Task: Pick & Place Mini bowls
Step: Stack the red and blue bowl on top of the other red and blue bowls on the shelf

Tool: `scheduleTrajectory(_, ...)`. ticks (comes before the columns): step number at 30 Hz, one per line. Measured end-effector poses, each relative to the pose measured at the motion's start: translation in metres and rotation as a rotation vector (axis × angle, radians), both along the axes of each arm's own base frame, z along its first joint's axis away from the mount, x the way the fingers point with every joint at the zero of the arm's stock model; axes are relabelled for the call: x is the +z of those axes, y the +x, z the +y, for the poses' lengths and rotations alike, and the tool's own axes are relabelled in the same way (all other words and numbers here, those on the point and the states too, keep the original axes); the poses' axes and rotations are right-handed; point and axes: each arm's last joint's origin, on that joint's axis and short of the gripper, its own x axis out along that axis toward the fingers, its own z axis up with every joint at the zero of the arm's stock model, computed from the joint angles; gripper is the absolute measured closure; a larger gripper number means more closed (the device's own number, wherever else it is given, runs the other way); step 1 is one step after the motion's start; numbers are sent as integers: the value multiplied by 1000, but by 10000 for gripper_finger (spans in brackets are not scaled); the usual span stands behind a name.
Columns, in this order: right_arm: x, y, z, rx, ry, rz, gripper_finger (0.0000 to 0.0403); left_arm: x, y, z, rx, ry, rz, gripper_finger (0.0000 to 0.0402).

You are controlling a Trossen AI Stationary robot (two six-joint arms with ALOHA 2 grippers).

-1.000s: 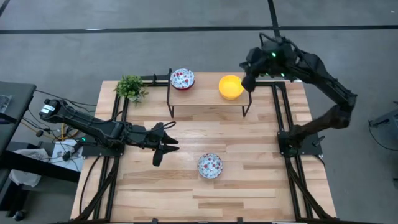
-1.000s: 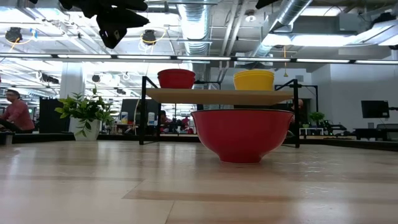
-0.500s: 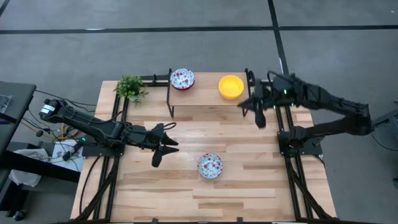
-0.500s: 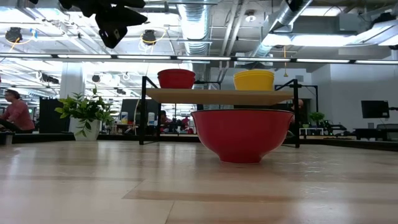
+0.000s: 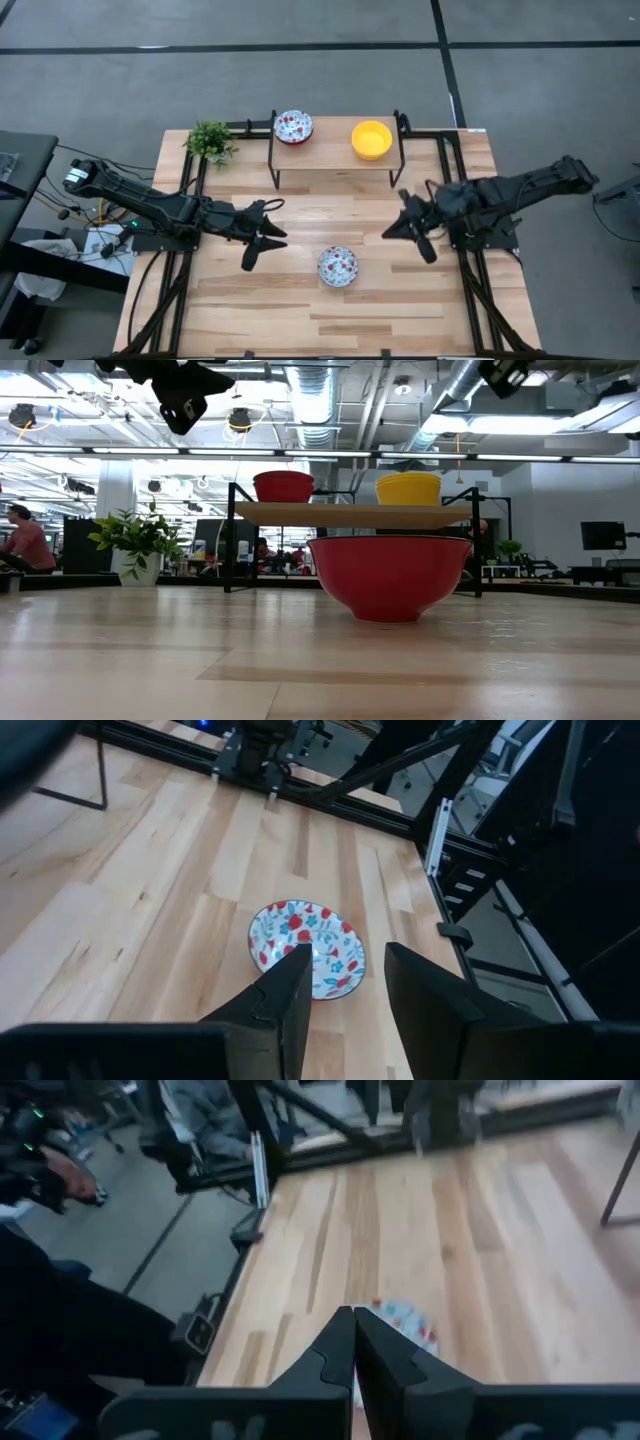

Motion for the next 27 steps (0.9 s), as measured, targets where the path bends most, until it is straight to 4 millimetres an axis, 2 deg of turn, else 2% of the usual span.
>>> scheduleTrajectory(5,-20,-3,22,-25,-21,82,402,6,8,-3,-40,83,-19,276)
scheduleTrajectory(9,-35,-2,34,-65,-56,165,402,10,27,-9,-87,216,-26,276)
scheduleTrajectory(14,-48,10,44,-85,-46,221,401,6,50,-14,-133,349,-7,276)
scheduleTrajectory(21,-68,33,50,-135,-15,266,401,3,59,0,-49,284,31,276)
scheduleTrajectory(27,-80,43,55,-158,1,306,393,2,60,5,-2,206,48,276)
